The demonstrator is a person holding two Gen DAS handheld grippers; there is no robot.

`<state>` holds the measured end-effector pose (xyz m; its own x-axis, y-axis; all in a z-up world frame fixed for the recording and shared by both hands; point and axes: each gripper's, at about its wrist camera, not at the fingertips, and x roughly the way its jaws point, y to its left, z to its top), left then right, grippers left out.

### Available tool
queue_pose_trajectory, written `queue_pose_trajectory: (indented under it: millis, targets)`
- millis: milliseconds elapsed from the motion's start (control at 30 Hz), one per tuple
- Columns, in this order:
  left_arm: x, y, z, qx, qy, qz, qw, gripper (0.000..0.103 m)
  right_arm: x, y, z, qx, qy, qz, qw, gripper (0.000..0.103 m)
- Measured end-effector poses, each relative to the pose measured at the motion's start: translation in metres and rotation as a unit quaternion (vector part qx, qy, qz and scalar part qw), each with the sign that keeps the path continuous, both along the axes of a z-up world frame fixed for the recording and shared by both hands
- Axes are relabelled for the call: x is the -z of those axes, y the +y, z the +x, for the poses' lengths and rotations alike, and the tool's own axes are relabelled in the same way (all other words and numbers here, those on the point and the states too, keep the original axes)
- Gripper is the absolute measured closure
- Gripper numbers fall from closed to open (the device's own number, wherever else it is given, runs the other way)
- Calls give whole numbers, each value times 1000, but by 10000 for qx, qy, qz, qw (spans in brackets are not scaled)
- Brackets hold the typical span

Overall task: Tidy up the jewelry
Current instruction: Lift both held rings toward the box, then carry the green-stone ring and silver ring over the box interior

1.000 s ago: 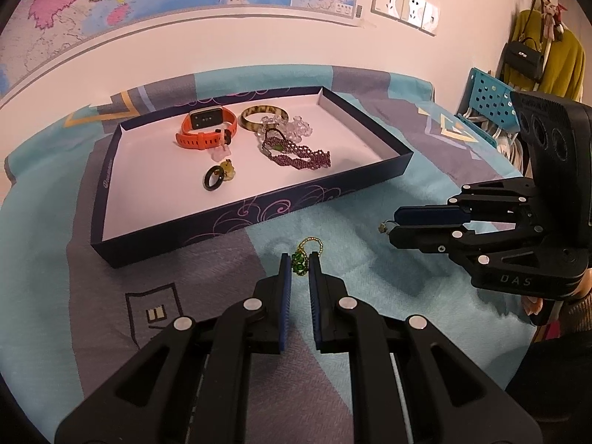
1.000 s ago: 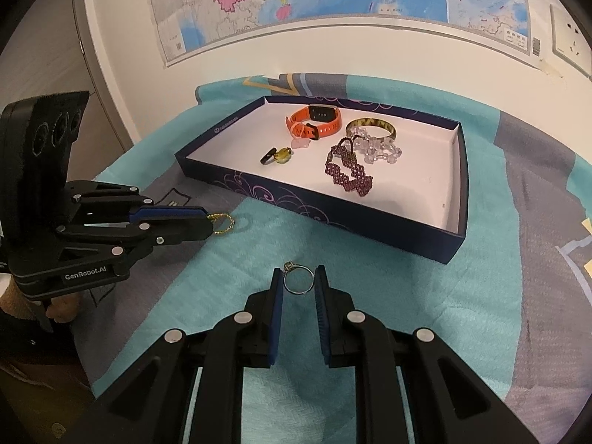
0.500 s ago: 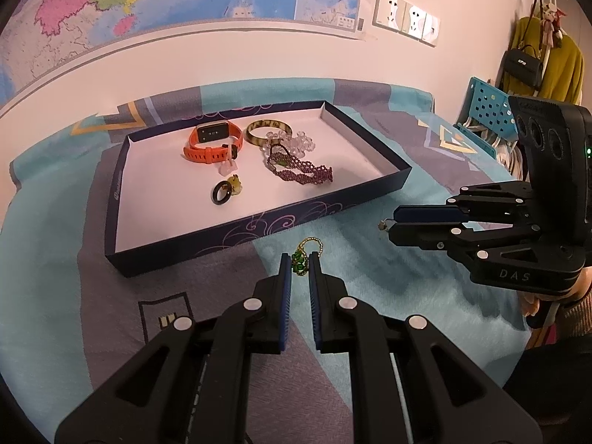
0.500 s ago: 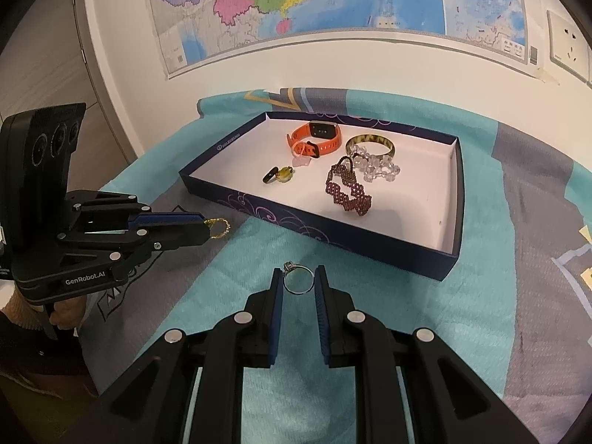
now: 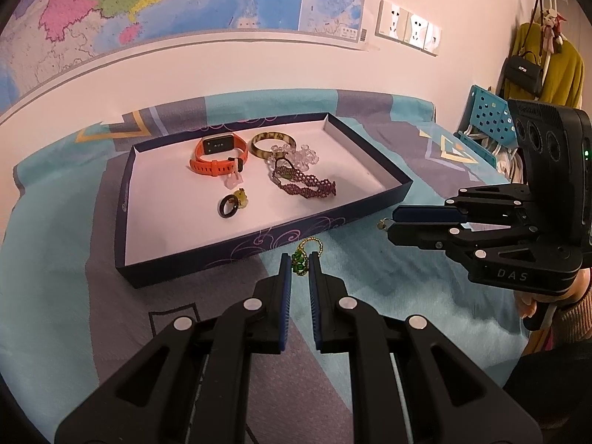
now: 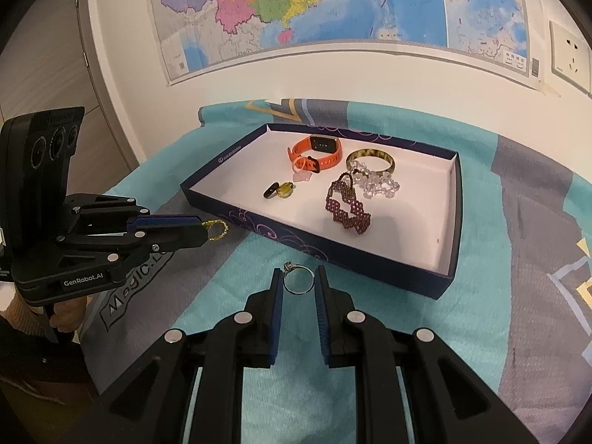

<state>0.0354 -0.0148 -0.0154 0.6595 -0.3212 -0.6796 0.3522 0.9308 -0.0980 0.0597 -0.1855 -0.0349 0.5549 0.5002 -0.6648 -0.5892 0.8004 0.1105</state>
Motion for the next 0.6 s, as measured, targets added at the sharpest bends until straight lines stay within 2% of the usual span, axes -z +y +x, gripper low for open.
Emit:
queue_pose_trajectory:
  millis: [600]
  targets:
    - [-7,4,7,-53,-95,-23,9999,93,-9,0,8,1,-95,26,10000,88]
